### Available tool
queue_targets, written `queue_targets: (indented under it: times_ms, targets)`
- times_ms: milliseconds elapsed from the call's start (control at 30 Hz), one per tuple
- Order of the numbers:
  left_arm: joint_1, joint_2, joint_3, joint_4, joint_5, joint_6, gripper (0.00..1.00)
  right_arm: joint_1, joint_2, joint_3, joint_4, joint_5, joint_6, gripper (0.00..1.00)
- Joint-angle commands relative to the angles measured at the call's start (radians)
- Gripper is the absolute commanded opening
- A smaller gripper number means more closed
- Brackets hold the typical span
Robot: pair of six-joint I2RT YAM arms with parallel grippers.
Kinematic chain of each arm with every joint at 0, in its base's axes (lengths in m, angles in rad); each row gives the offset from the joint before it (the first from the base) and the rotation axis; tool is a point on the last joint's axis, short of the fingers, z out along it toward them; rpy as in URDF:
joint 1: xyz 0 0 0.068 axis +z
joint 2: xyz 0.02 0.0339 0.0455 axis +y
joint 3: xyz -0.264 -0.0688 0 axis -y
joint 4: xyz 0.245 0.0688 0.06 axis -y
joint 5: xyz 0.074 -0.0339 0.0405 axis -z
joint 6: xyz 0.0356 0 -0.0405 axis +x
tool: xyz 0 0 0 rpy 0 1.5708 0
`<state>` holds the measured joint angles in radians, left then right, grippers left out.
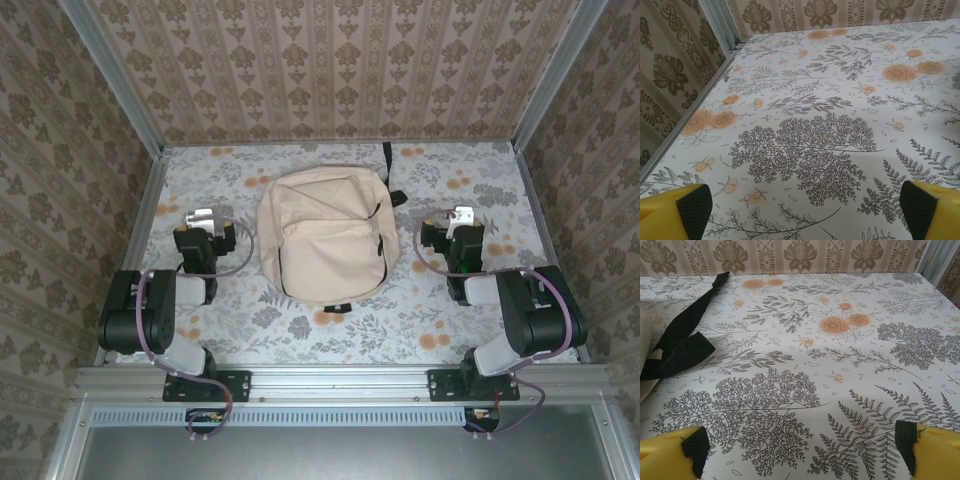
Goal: Pack the student bag
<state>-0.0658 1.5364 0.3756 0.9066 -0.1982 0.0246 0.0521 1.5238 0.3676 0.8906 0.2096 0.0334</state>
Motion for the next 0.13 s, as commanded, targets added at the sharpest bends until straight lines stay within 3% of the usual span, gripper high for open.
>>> queue_targets:
  times_ms: [0, 100]
  targets:
    - [0.000, 0.007, 0.014, -0.012, 0.003, 0.021, 1.00, -0.003, 0.009, 0.024, 0.000, 0.014, 0.020, 1.00]
    - [0.001, 0.005, 0.012, -0.011, 0.007, 0.019, 1.00, -0.003, 0.007, 0.021, 0.004, 0.014, 0.019, 1.00]
